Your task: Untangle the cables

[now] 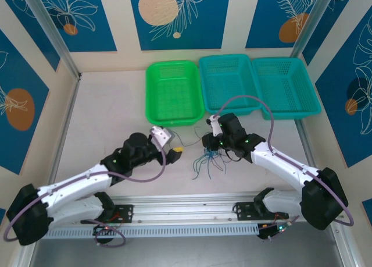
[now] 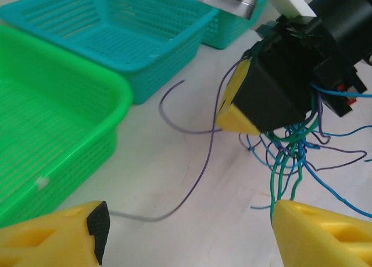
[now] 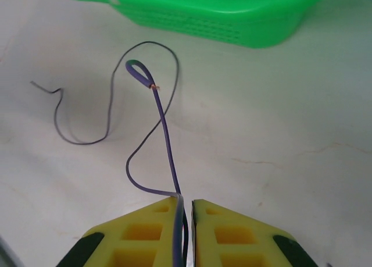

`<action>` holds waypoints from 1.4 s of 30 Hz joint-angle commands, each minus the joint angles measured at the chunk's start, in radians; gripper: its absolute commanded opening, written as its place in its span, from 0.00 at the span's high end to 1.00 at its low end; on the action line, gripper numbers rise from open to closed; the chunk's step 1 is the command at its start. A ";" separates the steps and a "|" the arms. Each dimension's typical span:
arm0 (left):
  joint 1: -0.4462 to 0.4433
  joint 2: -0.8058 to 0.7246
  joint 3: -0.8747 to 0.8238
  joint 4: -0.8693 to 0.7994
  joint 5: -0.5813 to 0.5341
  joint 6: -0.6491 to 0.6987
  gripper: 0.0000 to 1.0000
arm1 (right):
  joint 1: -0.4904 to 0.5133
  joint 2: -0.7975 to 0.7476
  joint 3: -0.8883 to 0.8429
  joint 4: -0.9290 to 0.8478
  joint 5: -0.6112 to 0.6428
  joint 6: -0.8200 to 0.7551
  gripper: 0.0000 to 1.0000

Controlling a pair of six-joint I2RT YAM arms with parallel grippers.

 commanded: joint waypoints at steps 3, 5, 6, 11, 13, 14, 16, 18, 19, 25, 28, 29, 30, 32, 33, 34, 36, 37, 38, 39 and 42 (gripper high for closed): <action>0.005 0.205 0.060 0.151 0.139 0.089 0.25 | 0.021 -0.038 0.064 -0.060 -0.036 -0.018 1.00; 0.005 0.277 0.078 0.191 0.164 0.084 0.25 | 0.027 -0.046 0.071 -0.062 -0.046 -0.009 1.00; 0.005 0.312 0.088 0.215 0.166 0.075 0.25 | 0.031 -0.049 0.074 -0.061 -0.053 -0.007 1.00; 0.005 0.428 0.104 0.372 -0.003 -0.039 0.25 | 0.054 -0.038 0.068 -0.045 -0.121 -0.013 1.00; 0.005 0.464 0.107 0.410 -0.047 -0.063 0.29 | 0.074 -0.031 0.067 -0.042 -0.125 -0.018 1.00; 0.006 0.478 0.107 0.428 -0.053 -0.070 0.38 | 0.084 -0.027 0.068 -0.045 -0.114 -0.019 1.00; 0.005 0.498 0.108 0.446 -0.038 -0.077 0.63 | 0.096 -0.021 0.072 -0.057 -0.081 -0.018 1.00; 0.005 0.501 0.106 0.434 -0.016 -0.082 1.00 | 0.098 -0.022 0.072 -0.072 -0.026 -0.020 0.98; 0.005 0.494 0.103 0.423 -0.022 -0.092 1.00 | 0.099 -0.021 0.068 -0.079 0.017 -0.019 0.95; 0.008 0.345 0.060 0.309 -0.152 -0.181 1.00 | 0.106 0.052 0.030 -0.163 0.321 0.104 0.78; 0.019 0.261 0.068 0.213 -0.211 -0.228 1.00 | 0.102 0.083 -0.015 -0.157 0.346 0.182 0.58; 0.028 0.234 0.076 0.168 -0.238 -0.250 1.00 | 0.097 0.091 -0.025 -0.159 0.354 0.210 0.46; 0.040 0.211 0.081 0.129 -0.257 -0.273 1.00 | 0.093 0.098 -0.028 -0.166 0.359 0.229 0.37; 0.063 0.178 0.091 0.078 -0.265 -0.312 1.00 | 0.094 0.102 -0.030 -0.171 0.330 0.206 0.31; 0.072 0.166 0.104 0.041 -0.271 -0.332 1.00 | 0.105 0.093 -0.031 -0.158 0.284 0.171 0.29; 0.076 0.164 0.117 0.013 -0.273 -0.335 1.00 | 0.119 0.081 -0.034 -0.138 0.236 0.133 0.26; 0.077 0.183 0.139 -0.021 -0.253 -0.319 1.00 | 0.172 0.038 -0.039 -0.090 0.148 0.074 0.02; 0.077 0.197 0.144 -0.023 -0.237 -0.316 1.00 | 0.191 0.016 -0.041 -0.067 0.115 0.055 0.00; 0.077 0.220 0.147 -0.019 -0.218 -0.315 1.00 | 0.208 -0.008 -0.041 -0.041 0.075 0.041 0.01; 0.074 0.246 0.149 -0.012 -0.194 -0.320 1.00 | 0.210 -0.026 -0.036 -0.020 0.033 0.038 0.00; 0.075 0.332 0.154 0.013 -0.145 -0.344 1.00 | 0.213 -0.074 -0.027 0.046 -0.048 0.028 0.00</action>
